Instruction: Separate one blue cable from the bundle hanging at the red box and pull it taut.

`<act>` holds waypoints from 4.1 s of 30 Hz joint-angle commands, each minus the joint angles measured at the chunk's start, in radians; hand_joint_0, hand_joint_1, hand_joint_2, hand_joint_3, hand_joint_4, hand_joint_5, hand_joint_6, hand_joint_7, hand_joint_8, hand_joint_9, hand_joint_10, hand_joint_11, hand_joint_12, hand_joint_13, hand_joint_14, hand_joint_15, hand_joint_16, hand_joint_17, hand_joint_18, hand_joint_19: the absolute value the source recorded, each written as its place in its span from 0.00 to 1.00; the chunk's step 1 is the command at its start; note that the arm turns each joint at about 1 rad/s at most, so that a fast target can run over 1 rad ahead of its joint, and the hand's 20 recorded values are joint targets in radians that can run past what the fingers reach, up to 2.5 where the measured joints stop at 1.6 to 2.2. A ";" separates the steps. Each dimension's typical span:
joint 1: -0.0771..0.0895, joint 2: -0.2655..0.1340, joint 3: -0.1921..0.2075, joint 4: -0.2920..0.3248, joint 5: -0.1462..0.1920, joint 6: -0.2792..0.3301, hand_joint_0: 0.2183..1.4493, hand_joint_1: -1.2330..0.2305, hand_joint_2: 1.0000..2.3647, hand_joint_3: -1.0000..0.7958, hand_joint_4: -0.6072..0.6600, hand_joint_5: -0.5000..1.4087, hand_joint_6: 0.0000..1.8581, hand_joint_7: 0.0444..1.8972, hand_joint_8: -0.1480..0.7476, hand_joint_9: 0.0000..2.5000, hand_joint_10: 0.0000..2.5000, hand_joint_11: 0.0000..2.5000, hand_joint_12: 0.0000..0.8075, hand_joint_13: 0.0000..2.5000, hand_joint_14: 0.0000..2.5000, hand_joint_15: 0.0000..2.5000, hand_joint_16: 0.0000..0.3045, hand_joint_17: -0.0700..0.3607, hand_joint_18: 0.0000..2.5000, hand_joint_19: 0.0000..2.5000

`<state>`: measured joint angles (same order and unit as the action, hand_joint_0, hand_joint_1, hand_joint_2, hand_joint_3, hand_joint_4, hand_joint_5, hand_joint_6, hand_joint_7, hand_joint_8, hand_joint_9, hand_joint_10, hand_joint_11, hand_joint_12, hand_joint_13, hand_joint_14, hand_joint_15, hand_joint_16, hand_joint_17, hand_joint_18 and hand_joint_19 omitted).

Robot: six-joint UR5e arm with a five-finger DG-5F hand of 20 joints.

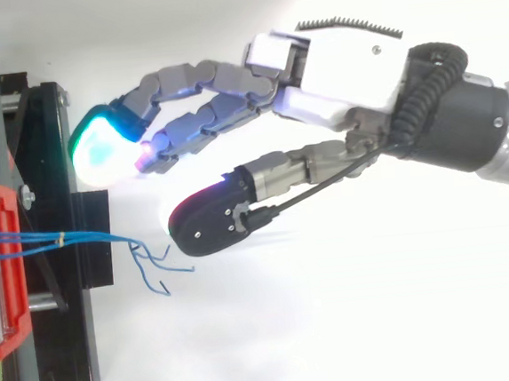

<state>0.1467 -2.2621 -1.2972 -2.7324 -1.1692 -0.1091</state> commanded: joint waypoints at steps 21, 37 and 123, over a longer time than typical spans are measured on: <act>0.007 -0.097 0.104 0.003 -0.185 0.080 0.32 0.36 0.00 0.28 0.67 0.17 0.27 0.43 0.46 0.28 0.00 0.10 0.42 0.26 0.00 0.13 0.12 0.36 0.23 0.19; 0.010 -0.097 0.104 0.011 -0.196 0.189 0.31 0.42 0.00 0.30 0.69 0.17 0.27 0.45 0.47 0.29 0.00 0.11 0.42 0.26 0.01 0.13 0.12 0.36 0.23 0.19; -0.030 -0.059 0.104 -0.033 -0.195 0.157 0.39 0.45 0.01 0.37 0.66 0.20 0.27 0.61 0.51 0.35 0.01 0.15 0.43 0.31 0.01 0.14 0.11 0.34 0.27 0.16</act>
<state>0.1177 -2.3307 -1.1934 -2.7630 -1.3662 0.0490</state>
